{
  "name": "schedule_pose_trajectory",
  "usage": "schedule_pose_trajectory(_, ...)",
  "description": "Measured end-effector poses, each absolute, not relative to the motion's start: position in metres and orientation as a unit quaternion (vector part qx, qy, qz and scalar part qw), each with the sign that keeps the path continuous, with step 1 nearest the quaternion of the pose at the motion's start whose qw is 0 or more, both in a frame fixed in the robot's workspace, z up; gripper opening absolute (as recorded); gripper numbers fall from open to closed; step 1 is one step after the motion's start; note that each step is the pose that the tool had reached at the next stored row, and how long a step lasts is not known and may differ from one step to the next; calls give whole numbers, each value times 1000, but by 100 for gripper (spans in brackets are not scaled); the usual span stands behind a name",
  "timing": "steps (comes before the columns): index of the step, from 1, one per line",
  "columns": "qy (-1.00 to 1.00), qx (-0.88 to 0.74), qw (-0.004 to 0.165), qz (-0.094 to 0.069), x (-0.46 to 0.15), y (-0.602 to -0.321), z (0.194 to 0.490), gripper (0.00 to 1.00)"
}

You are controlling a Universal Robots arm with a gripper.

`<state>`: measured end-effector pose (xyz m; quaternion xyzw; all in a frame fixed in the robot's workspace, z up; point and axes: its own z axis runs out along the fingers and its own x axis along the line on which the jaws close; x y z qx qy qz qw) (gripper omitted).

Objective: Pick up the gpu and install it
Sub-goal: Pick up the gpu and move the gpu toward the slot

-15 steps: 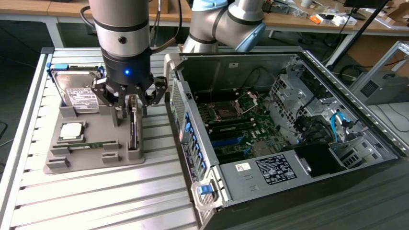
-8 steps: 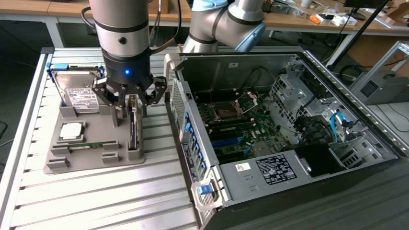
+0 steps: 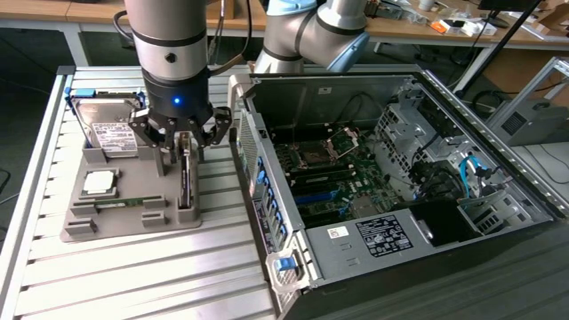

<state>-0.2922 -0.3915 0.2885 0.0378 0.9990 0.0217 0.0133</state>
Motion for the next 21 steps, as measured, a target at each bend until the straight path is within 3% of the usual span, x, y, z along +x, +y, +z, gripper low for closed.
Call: schedule_pose_trajectory(21, 999, 38, 13, 22, -292, -386, 275, 48)
